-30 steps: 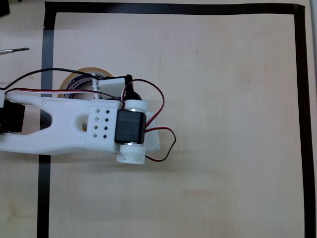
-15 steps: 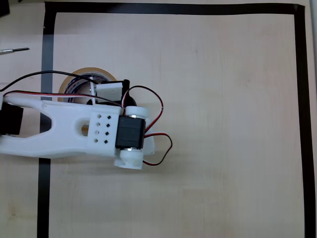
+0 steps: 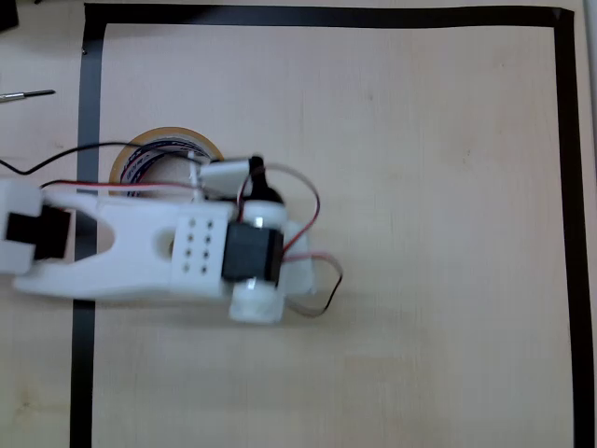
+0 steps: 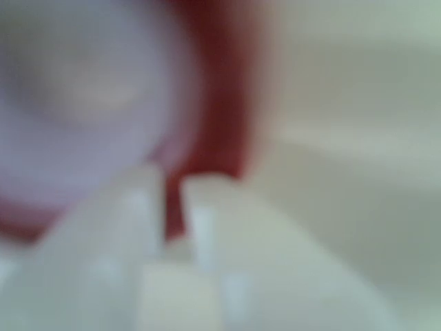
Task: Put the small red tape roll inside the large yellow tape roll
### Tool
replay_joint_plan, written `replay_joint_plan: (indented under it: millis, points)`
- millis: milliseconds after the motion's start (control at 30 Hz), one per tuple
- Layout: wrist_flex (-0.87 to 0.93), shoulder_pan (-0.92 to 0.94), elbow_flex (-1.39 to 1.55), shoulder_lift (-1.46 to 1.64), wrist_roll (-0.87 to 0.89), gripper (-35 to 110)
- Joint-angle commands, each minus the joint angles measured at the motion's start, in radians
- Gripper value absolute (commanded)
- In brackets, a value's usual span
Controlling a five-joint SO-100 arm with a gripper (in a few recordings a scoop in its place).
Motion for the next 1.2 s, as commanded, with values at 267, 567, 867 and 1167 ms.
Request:
replay_joint_plan:
  millis: [267,567,867,1167]
  points:
    - [0.005,-0.052,-0.423,-0.186,-0.008,0]
    - [0.006,-0.029,-0.446,-0.083,-0.003,0]
    - [0.006,-0.025,-0.035,0.221,-0.003,20]
    - [0.006,0.002,0.149,0.334,-0.008,15]
